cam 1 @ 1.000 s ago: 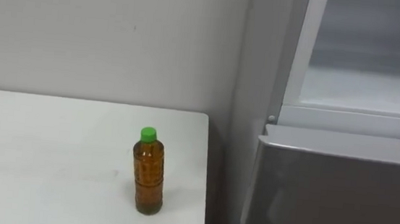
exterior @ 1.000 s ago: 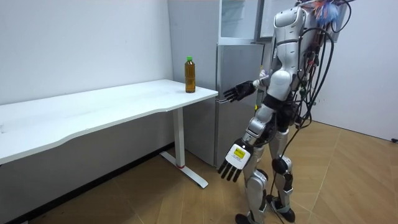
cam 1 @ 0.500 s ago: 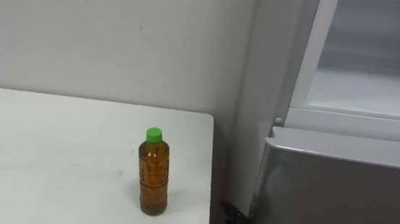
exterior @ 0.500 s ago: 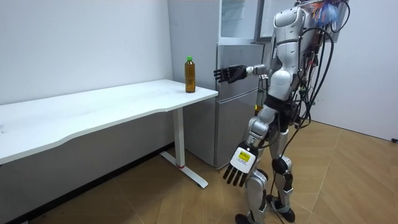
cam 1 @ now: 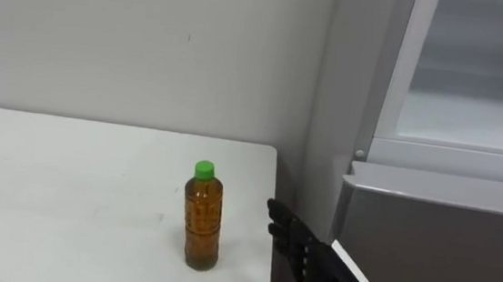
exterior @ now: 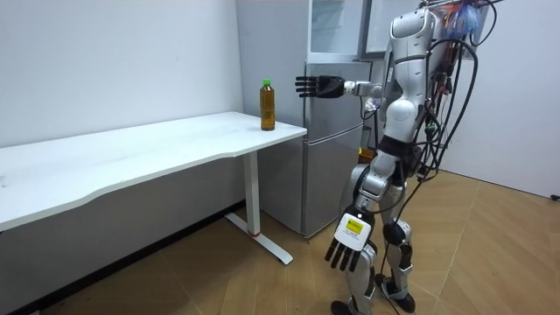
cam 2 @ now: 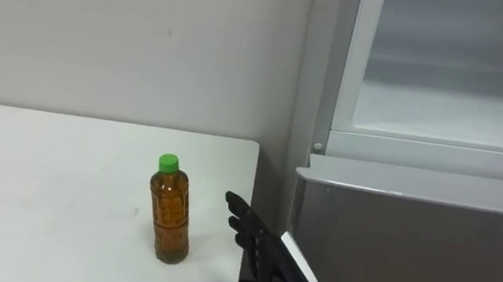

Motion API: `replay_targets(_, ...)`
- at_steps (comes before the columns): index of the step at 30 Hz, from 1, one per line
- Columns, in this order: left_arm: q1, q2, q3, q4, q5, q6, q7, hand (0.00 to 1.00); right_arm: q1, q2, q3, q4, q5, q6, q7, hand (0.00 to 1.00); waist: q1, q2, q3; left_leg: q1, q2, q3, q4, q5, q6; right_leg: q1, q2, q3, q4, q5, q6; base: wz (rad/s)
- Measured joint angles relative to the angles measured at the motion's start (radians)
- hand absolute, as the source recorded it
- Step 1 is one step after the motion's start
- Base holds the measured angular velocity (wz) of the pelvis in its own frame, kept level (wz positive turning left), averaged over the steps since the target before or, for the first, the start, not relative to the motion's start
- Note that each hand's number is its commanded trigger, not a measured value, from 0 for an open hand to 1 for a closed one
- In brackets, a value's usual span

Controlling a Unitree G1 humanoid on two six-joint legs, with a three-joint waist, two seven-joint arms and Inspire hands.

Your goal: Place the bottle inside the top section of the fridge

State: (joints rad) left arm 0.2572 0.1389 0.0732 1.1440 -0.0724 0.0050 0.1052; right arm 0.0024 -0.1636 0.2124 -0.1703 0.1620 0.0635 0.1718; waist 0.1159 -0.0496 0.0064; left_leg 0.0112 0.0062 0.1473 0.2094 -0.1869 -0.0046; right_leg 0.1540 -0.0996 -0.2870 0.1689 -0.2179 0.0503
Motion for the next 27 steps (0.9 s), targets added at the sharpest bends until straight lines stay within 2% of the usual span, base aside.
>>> replay_targets(5,0.000,0.000,-0.003,-0.002,0.038,0.014,0.000,0.00,0.000,0.000,0.002,0.000,0.003,0.000,-0.010,0.00,0.002,-0.002,-0.0009,-0.001,0.000,-0.001,0.012,0.000,0.000,0.003,0.000,-0.002,0.000,0.000,0.000,0.00)
replay_targets(12,-0.008,0.001,-0.019,0.000,0.046,0.042,0.001,0.00,-0.003,0.000,0.002,0.001,0.102,0.000,-0.050,0.00,0.003,-0.005,-0.0007,-0.002,0.000,-0.007,0.013,0.000,0.001,0.004,0.000,-0.014,0.000,0.000,0.000,0.02)
replay_targets(18,-0.006,0.000,-0.024,-0.002,0.069,0.060,-0.001,0.00,-0.006,0.000,0.002,0.001,0.160,0.000,-0.086,0.00,0.029,-0.004,0.0001,0.002,0.000,-0.012,0.013,0.001,0.001,0.000,0.000,-0.016,-0.001,0.000,0.000,0.01)
replay_targets(27,0.007,-0.003,-0.057,-0.044,0.196,0.088,-0.001,0.00,-0.119,0.013,0.014,0.098,0.268,0.000,-0.140,0.00,0.032,-0.003,0.0032,-0.022,-0.004,-0.043,0.028,0.001,0.001,0.004,0.000,-0.045,0.000,0.000,0.000,0.10)
